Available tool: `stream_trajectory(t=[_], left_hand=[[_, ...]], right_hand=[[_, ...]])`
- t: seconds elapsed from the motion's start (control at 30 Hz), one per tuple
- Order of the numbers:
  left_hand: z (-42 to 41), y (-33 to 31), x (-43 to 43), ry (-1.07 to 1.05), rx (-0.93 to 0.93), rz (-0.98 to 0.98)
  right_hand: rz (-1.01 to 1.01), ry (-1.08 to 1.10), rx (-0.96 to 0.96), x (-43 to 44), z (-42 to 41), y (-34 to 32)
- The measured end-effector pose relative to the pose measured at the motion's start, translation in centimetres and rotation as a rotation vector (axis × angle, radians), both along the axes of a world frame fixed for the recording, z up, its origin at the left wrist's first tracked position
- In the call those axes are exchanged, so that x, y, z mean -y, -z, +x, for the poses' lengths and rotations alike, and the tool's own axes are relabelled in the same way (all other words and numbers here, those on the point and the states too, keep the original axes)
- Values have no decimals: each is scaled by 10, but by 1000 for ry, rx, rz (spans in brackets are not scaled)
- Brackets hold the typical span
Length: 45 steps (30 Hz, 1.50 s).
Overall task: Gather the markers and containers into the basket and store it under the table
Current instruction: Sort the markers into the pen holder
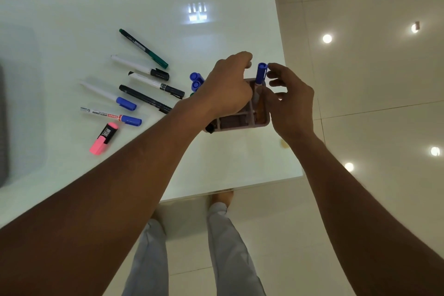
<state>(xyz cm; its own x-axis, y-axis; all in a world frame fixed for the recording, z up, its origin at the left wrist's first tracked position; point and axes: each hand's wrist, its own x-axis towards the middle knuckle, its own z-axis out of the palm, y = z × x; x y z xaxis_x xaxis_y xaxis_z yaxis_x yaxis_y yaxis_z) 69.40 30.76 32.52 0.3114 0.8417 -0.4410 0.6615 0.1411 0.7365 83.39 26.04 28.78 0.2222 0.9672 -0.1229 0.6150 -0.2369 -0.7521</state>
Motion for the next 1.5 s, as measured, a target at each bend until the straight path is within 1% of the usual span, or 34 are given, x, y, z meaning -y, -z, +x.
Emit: stream_trajectory(t=[0.1,0.17,0.27,0.33,0.43,0.5,0.57,0.63,0.7,0.77,0.83,0.9,0.97,1.0,1.1,1.2,1.33,1.4,1.5], left_hand=[[-11,-4,-2,-32,23,74],[-21,-11,-2,-73,72,148],[-38,-24,-4,-160,200,311],[-54,-30,-6,-229,272,424],[-86,-30,-11,-399,285,515],[-114,-21,-12,-511,250,506],[-142,-3,-10,-564,186,455],[-169,21,-3,-569,75,366],[-190,42,7,-517,-21,264],[-201,56,18,-411,-70,209],[-205,64,23,-286,-94,196],[-205,72,22,-178,-124,207],[-201,81,18,-51,-192,262],[-199,85,16,37,-238,308],[-194,94,14,302,-386,439],[-196,104,15,407,-440,507],[-206,107,19,402,-331,575],[-211,101,21,342,-290,628],[-217,80,21,262,-259,693]], right_hand=[[48,63,18,0,-7,-7],[166,89,84,-2,-18,-16],[379,43,178,-14,-44,-37],[420,-11,131,-26,-71,-49],[360,-91,8,-46,-120,-62],[279,-152,-25,-57,-153,-61],[143,-228,-14,-66,-181,-53],[-87,-306,63,-70,-204,-31],[-349,-357,197,-67,-220,-5],[-504,-348,322,-58,-224,16],[-531,-304,442,-48,-224,29],[-498,-288,533,-38,-220,38],[-444,-270,591,-30,-217,47],[-425,-255,592,-27,-217,50],[-393,-237,541,-22,-216,53],[-401,-223,466,-18,-217,51],[-448,-120,281,-13,-214,40],[-405,-34,159,-13,-213,27],[-267,82,-7,-11,-213,-3]])
